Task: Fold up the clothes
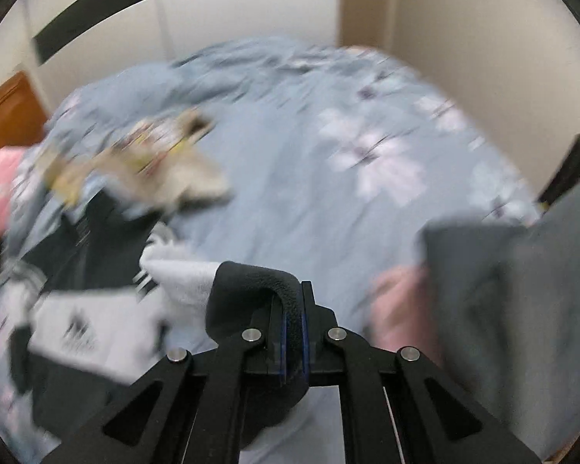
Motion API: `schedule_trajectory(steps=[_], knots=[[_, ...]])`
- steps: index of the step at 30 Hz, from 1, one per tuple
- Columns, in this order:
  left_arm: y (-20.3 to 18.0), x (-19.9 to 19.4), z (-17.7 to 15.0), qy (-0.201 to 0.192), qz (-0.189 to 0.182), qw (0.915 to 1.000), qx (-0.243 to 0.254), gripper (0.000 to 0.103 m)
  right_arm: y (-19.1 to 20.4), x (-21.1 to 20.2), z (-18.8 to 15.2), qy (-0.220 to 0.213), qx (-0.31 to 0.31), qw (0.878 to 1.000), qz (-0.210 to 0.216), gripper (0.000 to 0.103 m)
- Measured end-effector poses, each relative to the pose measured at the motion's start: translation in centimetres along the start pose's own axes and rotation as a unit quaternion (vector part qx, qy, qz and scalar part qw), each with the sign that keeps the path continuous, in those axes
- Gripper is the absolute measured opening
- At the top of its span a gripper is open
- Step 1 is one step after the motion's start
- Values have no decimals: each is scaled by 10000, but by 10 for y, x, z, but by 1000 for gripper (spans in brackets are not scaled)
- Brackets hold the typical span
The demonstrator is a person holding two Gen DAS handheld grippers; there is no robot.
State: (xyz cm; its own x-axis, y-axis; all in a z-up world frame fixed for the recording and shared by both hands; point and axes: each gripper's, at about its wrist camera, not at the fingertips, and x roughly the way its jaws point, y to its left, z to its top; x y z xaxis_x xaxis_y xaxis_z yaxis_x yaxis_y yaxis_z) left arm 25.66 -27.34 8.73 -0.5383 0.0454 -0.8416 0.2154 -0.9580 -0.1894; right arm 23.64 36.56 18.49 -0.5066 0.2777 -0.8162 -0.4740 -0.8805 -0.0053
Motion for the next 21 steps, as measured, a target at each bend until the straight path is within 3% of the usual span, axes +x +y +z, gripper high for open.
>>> schedule_trajectory(steps=[7,12,15,17,19,21], knots=[[13,23,5,262,441,9986,-131,63,-38,61,52,256,459,9957,-766,5],[41,38,4,408,557,9954,-658,63,-24,86,50,486,85,9944,-933,6],[62,48,2,475,578,9920,-1021,63,-17,80,50,422,-23,9948,-928,7],[74,55,2,522,508,9892,-1271,63,-13,73,52,347,-72,9953,-903,17],[84,63,1,563,353,9865,-1497,63,-3,54,54,71,-193,9959,-885,53],[90,72,3,595,173,9842,-1656,63,14,29,54,-277,-384,9956,-814,56]])
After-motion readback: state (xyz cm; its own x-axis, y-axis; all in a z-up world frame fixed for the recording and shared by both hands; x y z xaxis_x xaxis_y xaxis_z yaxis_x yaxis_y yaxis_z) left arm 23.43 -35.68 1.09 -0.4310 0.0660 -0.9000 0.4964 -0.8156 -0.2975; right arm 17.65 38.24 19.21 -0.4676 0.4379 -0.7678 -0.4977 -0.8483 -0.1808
